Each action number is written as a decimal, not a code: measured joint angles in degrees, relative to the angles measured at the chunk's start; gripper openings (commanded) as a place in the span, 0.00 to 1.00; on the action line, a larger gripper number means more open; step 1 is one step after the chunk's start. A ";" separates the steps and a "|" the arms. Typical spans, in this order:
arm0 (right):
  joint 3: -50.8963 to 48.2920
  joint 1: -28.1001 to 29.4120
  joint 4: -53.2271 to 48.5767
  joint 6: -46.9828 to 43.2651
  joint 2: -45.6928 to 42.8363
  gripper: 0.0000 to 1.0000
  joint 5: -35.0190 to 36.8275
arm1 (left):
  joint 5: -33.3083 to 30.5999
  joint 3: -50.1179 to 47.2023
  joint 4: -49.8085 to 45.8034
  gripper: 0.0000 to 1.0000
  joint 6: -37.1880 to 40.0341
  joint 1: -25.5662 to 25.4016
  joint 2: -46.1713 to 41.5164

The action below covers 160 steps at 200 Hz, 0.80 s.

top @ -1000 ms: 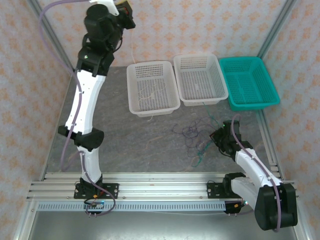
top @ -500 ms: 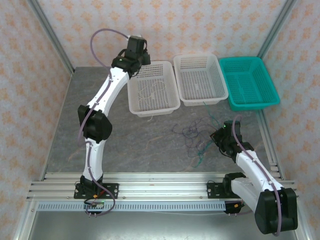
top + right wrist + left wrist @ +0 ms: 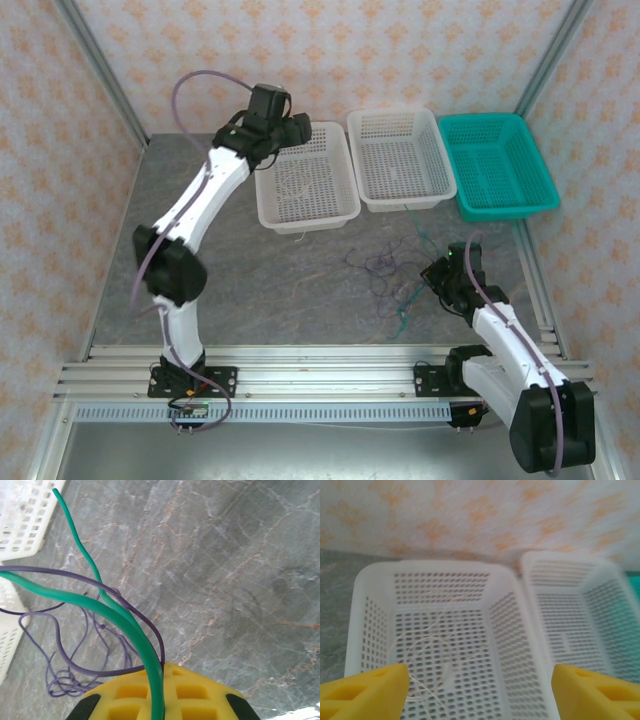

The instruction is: Untangle the cables

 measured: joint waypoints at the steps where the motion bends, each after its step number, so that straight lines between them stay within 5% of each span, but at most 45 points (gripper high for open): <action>1: 0.00 0.00 0.00 -0.11 -0.07 0.00 -0.13 | 0.02 -0.39 0.20 0.76 0.00 -0.13 -0.46; 39: 2.75 3.10 -0.07 -5.01 -0.85 0.00 -4.83 | 2.71 -21.59 12.61 0.75 -1.38 -10.29 -25.99; 70: 6.14 8.35 -0.68 -8.94 -0.70 0.00 -5.42 | 6.58 -39.43 21.90 0.75 -5.66 -13.92 -36.04; 106: 7.15 13.00 0.44 -9.90 2.60 0.00 -6.25 | 9.94 -56.17 30.97 0.75 -13.29 -19.63 -34.34; 160: 7.15 17.00 4.42 -7.72 6.56 0.00 -7.13 | 7.43 -61.07 40.52 0.75 -20.61 -24.20 -29.22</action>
